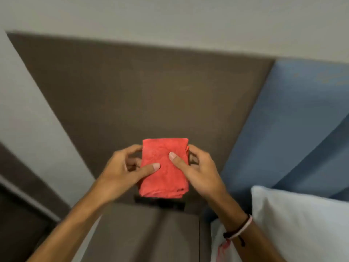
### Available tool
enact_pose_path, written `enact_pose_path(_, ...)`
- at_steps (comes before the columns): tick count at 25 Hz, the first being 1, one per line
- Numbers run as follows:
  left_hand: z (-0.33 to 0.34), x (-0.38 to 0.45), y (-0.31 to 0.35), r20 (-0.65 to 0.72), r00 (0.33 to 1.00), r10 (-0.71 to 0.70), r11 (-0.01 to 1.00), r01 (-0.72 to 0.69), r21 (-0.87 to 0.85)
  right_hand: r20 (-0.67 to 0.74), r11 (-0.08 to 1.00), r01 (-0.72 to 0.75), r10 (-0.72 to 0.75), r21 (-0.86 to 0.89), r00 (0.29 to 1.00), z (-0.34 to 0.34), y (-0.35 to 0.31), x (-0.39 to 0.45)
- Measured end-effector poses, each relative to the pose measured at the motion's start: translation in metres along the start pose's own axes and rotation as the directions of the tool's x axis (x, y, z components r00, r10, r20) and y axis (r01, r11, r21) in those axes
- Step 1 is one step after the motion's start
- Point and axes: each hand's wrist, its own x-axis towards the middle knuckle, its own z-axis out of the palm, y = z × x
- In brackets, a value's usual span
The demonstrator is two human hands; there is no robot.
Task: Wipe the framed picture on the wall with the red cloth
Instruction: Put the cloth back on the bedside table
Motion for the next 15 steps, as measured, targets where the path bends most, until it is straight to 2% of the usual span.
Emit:
enact_pose_path(2,0.021,-0.008,-0.071,-0.027,0.989,-0.145,0.989,0.145,0.015,-0.022,0.989,-0.145,0.144,-0.038,0.989,0.017,0.076,-0.013)
enact_pose_path(4,0.046,-0.021,-0.146,-0.057,0.956,-0.288,0.958,0.288,-0.006,-0.026,0.943,-0.334,0.334,-0.004,0.942,0.029,0.153,-0.035)
enact_pose_path(6,0.074,-0.034,-0.218,-0.043,0.901,-0.433,0.901,0.432,-0.033,-0.005,0.840,-0.530,0.534,0.115,0.845,0.039,0.219,-0.060)
enact_pose_path(8,0.103,-0.051,-0.279,-0.004,0.825,-0.565,0.825,0.565,-0.008,0.004,0.732,-0.661,0.670,0.166,0.743,0.048,0.272,-0.086)
enact_pose_path(11,0.139,-0.079,-0.347,0.045,0.759,-0.650,0.760,0.649,0.025,-0.032,0.614,-0.768,0.784,0.183,0.620,0.060,0.340,-0.116)
enact_pose_path(15,0.170,-0.108,-0.395,0.091,0.700,-0.709,0.706,0.701,0.100,-0.104,0.462,-0.881,0.886,0.100,0.452,0.071,0.401,-0.140)
